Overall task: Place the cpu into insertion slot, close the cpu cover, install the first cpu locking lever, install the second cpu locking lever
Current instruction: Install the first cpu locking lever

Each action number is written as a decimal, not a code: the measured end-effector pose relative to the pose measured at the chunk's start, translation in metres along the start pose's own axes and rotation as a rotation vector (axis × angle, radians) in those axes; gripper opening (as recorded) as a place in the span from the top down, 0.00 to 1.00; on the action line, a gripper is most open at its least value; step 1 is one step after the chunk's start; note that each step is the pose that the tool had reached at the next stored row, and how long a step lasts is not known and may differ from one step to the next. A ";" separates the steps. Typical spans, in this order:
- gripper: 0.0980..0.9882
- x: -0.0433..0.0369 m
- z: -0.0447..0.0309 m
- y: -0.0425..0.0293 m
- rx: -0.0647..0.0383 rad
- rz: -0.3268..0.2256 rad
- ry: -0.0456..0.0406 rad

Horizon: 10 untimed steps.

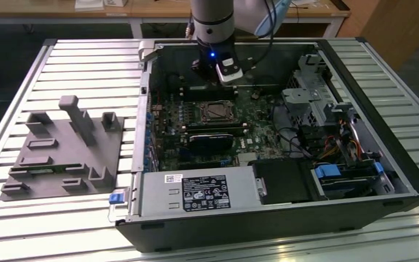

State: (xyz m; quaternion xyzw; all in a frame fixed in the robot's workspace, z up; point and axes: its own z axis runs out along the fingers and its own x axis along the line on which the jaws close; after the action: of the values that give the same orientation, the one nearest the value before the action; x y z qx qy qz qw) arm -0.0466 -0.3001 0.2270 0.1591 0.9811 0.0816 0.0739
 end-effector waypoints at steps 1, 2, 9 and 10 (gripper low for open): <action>0.99 -0.0004 0.0001 0.0001 0.007 0.001 0.0089; 0.99 -0.0009 0.0003 0.0002 0.014 0.002 0.0175; 0.99 -0.0056 0.0002 -0.0030 0.076 0.006 0.0787; 0.99 -0.0063 0.0000 -0.0046 0.082 0.006 0.0839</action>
State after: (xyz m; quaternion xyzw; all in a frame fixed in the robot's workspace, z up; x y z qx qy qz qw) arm -0.0421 -0.3065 0.2269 0.1613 0.9854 0.0483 0.0258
